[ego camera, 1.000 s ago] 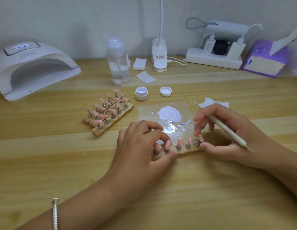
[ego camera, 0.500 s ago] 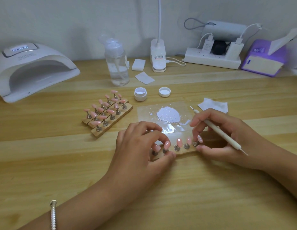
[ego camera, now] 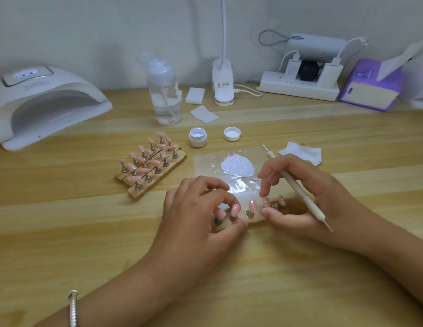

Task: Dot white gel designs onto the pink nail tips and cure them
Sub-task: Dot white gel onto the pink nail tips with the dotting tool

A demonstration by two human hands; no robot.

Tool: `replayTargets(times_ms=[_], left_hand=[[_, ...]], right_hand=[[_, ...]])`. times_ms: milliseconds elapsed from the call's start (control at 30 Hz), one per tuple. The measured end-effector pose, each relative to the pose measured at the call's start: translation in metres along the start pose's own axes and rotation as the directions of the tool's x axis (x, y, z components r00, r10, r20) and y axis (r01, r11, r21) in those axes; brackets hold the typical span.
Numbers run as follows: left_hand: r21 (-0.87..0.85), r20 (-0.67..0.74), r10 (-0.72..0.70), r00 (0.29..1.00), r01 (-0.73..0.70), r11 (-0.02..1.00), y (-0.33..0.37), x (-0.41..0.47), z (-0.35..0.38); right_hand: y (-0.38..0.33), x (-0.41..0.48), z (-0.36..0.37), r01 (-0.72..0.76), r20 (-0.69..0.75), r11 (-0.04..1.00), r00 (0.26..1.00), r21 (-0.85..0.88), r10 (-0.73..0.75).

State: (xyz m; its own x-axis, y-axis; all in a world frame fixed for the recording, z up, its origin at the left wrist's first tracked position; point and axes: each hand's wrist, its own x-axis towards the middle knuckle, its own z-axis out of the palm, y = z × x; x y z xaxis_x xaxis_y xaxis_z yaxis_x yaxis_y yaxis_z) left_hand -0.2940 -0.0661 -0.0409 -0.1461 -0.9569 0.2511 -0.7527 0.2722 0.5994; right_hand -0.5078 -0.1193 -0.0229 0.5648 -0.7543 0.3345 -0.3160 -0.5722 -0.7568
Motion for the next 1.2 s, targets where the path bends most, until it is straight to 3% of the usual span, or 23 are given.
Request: replayTargets(times_ms=[333, 433, 600, 800, 933, 1033, 1200], left_hand=[[0.002, 0.009, -0.011, 1.000, 0.011, 1.000, 0.000, 0.000, 0.001], [-0.021, -0.007, -0.015, 1.000, 0.015, 1.000, 0.001, 0.000, 0.000], [-0.240, -0.120, 0.003, 0.993, -0.032, 0.970, 0.010, 0.001, -0.007], [-0.578, -0.109, -0.023, 0.994, -0.044, 0.815, 0.002, 0.003, -0.015], [-0.686, -0.060, -0.060, 0.996, 0.003, 0.727, 0.002, 0.003, -0.016], [-0.682, -0.080, -0.128, 0.988, 0.040, 0.730, 0.001, 0.003, -0.015], [-0.720, -0.031, -0.269, 0.963, 0.165, 0.674, 0.000, 0.002, -0.014]], right_hand=[[-0.017, -0.004, -0.003, 0.024, 0.011, 0.996, 1.000, -0.087, -0.023], [-0.026, -0.001, -0.003, 0.062, -0.055, 0.998, 0.996, -0.027, -0.064], [-0.039, 0.014, -0.003, 0.123, -0.067, 0.992, 0.990, 0.025, -0.121], [-0.045, 0.035, 0.006, 0.132, -0.018, 0.990, 0.991, 0.057, -0.131], [-0.043, 0.045, 0.006, 0.098, 0.025, 0.994, 0.995, 0.047, -0.099], [-0.036, 0.050, 0.001, 0.075, 0.077, 0.994, 0.994, 0.077, -0.081], [-0.003, 0.048, -0.008, -0.133, -0.239, 0.983, 0.958, 0.124, 0.160]])
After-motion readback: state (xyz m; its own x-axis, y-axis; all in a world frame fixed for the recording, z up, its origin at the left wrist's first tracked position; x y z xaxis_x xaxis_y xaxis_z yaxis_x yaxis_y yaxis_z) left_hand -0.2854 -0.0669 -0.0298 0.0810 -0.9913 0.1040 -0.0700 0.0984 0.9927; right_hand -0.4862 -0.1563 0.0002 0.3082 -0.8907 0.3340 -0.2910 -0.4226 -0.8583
